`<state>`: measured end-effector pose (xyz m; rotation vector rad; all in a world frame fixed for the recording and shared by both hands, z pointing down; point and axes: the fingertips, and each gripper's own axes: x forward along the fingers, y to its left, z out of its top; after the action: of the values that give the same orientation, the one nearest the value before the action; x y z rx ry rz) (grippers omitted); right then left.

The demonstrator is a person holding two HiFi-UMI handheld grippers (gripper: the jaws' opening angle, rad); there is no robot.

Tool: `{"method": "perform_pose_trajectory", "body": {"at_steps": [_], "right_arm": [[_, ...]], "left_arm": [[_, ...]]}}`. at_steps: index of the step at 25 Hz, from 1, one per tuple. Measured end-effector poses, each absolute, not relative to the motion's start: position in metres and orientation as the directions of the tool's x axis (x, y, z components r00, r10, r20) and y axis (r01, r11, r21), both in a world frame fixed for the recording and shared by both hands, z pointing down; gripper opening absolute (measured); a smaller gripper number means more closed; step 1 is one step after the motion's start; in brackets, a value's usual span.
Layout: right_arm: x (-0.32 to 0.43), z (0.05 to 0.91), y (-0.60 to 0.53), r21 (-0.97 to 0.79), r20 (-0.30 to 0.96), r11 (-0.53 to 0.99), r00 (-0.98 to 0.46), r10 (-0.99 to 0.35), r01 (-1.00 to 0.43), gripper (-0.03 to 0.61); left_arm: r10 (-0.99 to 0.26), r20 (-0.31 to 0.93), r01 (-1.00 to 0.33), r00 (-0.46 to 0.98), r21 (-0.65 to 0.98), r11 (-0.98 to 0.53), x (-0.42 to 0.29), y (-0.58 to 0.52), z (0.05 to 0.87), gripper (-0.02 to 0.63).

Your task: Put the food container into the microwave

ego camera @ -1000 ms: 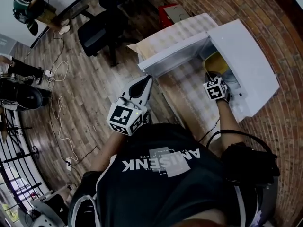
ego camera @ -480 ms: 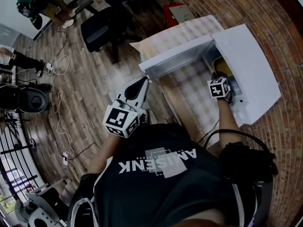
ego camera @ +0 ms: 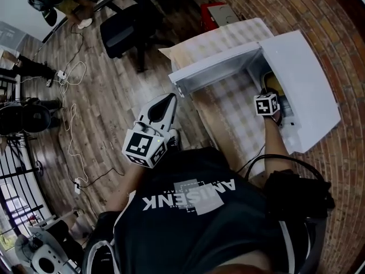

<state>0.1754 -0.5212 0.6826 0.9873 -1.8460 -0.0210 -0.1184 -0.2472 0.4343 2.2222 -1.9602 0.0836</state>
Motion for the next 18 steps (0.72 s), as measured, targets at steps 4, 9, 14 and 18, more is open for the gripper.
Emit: {"method": "perform_pose_trajectory", "body": {"at_steps": [4,9,14,18], "right_arm": [[0.176,0.684,-0.523,0.435,0.752,0.655,-0.151,-0.641,-0.617,0.046],[0.179,0.688,-0.530,0.472,0.741,0.635,-0.116,-0.661,-0.612,0.048],[0.187,0.690,-0.530,0.508,0.729,0.614,-0.078,-0.680,-0.604,0.051],[0.182,0.686,-0.531,0.503,0.719,0.601,-0.084,-0.689,-0.621,0.149]], "left_arm": [[-0.980,0.156,-0.989,0.124,0.096,-0.110,-0.120,-0.243,0.434,0.011],[-0.981,0.159,-0.990,0.108,0.102,-0.092,-0.122,-0.239,0.441,0.011],[-0.984,0.150,-0.991,0.097,0.107,-0.081,-0.127,-0.230,0.439,0.011],[-0.986,0.145,-0.992,0.080,0.112,-0.064,-0.133,-0.223,0.437,0.011]]}}
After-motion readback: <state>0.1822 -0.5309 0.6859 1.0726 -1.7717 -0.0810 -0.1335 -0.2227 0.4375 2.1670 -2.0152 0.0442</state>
